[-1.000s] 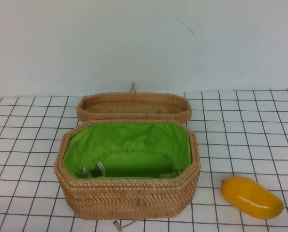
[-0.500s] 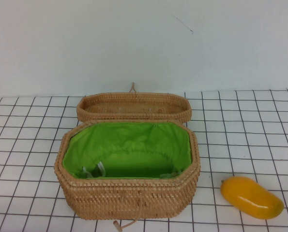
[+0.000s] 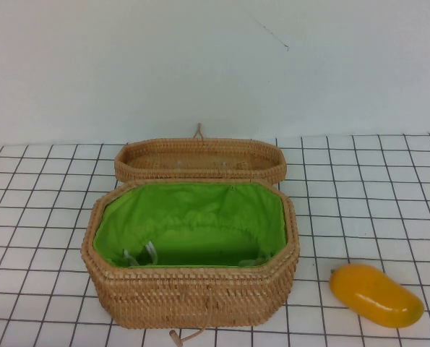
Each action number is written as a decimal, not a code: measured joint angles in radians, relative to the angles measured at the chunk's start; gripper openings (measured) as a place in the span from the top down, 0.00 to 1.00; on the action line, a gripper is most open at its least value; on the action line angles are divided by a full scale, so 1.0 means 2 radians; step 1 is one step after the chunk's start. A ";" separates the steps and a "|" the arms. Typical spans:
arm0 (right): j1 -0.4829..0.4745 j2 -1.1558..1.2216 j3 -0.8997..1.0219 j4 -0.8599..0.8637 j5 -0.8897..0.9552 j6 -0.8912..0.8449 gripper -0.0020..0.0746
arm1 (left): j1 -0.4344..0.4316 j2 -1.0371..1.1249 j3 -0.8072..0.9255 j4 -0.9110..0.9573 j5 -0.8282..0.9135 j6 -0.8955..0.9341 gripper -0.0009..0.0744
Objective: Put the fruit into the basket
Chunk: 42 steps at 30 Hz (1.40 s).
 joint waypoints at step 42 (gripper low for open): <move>0.156 0.457 -0.414 0.003 0.789 -0.244 0.98 | 0.000 0.000 0.000 0.000 0.000 0.000 0.99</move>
